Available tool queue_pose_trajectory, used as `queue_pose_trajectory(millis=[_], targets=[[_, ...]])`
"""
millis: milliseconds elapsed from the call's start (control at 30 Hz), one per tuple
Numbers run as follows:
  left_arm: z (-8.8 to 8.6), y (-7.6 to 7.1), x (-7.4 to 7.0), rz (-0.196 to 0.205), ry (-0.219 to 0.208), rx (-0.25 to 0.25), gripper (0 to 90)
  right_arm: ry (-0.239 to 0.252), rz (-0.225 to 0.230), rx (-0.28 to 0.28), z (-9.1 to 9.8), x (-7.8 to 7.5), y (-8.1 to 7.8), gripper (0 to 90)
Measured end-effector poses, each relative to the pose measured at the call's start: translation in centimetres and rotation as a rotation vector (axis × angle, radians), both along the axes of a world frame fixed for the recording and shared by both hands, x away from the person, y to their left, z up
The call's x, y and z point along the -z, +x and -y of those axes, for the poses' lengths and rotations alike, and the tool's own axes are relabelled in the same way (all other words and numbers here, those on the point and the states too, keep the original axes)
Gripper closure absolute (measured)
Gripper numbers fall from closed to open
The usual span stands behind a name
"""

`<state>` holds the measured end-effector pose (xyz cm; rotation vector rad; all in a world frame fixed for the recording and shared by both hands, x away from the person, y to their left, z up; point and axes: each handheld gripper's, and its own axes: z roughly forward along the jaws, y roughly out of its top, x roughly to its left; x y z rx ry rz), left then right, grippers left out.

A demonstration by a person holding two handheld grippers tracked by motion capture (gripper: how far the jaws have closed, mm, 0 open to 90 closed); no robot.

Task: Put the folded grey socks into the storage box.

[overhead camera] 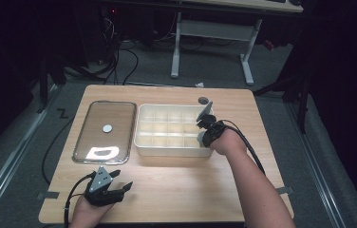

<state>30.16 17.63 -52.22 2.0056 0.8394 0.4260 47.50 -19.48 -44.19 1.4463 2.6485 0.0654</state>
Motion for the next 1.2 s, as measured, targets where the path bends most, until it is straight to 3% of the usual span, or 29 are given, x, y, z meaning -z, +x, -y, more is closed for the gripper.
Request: queue_pose_trajectory(millis=[567,667,800,1200], targets=[[0.2,0.0,0.1,-0.002,0.009,0.010,34.5,0.024,-0.028,0.023,0.0,1.2,0.1,70.6],[0.2,-0.1,0.1,-0.002,0.008,0.011,34.5,0.020,-0.023,0.002,0.0,1.4,0.2,70.6],[0.2,-0.1,0.1,-0.006,0.009,0.015,34.5,0.018,-0.023,0.023,-0.2,1.6,0.1,70.4],[0.4,-0.1,0.2,-0.008,0.014,0.020,34.5,0.021,-0.004,0.010,-0.2,2.2,0.0,70.2]])
